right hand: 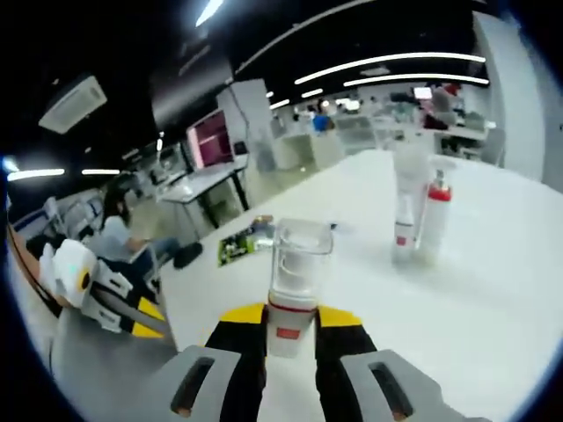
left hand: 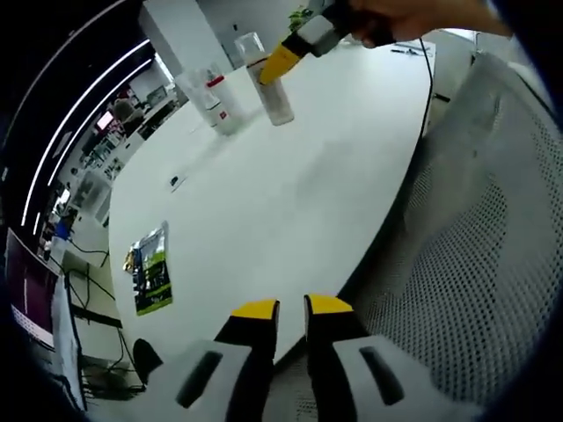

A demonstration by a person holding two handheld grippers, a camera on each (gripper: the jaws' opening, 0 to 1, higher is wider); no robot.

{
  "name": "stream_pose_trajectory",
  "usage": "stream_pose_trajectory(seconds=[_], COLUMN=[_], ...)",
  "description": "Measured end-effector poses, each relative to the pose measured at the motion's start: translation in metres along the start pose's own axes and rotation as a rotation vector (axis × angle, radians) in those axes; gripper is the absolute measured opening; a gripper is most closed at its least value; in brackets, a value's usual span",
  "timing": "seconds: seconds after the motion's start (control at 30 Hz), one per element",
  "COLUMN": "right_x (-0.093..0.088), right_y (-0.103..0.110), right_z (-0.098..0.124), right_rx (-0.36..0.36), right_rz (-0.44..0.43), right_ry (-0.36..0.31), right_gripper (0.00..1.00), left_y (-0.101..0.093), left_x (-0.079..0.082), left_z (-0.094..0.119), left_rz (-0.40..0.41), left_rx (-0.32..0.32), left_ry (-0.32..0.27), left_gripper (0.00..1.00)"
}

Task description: Arrange the skincare products in the storage area until every visible bottle or jar stands upright without overlapping.

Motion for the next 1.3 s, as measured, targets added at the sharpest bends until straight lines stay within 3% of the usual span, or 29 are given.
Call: stream_pose_trajectory(seconds=[0.37, 0.8, 0.87, 0.9, 1.3], right_x=[-0.008, -0.021, -0.024, -0.021, -0.014], right_y=[-0.032, -0.060, -0.066, -0.067, -0.088], right_z=[-0.017, -0.036, -0.039, -0.040, -0.054], right_rx=[-0.115, -0.172, -0.181, -0.177, -0.223], right_rz=[0.137, 0.158, 0.150, 0.149, 0.199], right_ry=[0.049, 0.076, 0.074, 0.022, 0.006], right_gripper=[0.14, 0.14, 0.14, 0.14, 0.14], left_y=[-0.001, -0.002, -0.001, -0.002, -0.002], left_x=[0.000, -0.003, -0.003, -0.004, -0.006], left_z=[-0.001, -0.004, -0.004, -0.005, -0.007], left_rz=[-0.009, -0.003, -0.002, 0.000, 0.001], left_rx=[-0.015, -0.038, -0.039, -0.042, -0.048], left_ry=[-0.001, 0.030, 0.035, 0.038, 0.070], left_gripper=[0.10, 0.08, 0.08, 0.08, 0.08])
Point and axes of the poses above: the point that each gripper's makers call its tool centre point, and the gripper's own axes: z roughly backward along the fingers, y roughly to its left, x roughly out of its top, the point moved 10 cm from there along z, roughly backward along the fingers
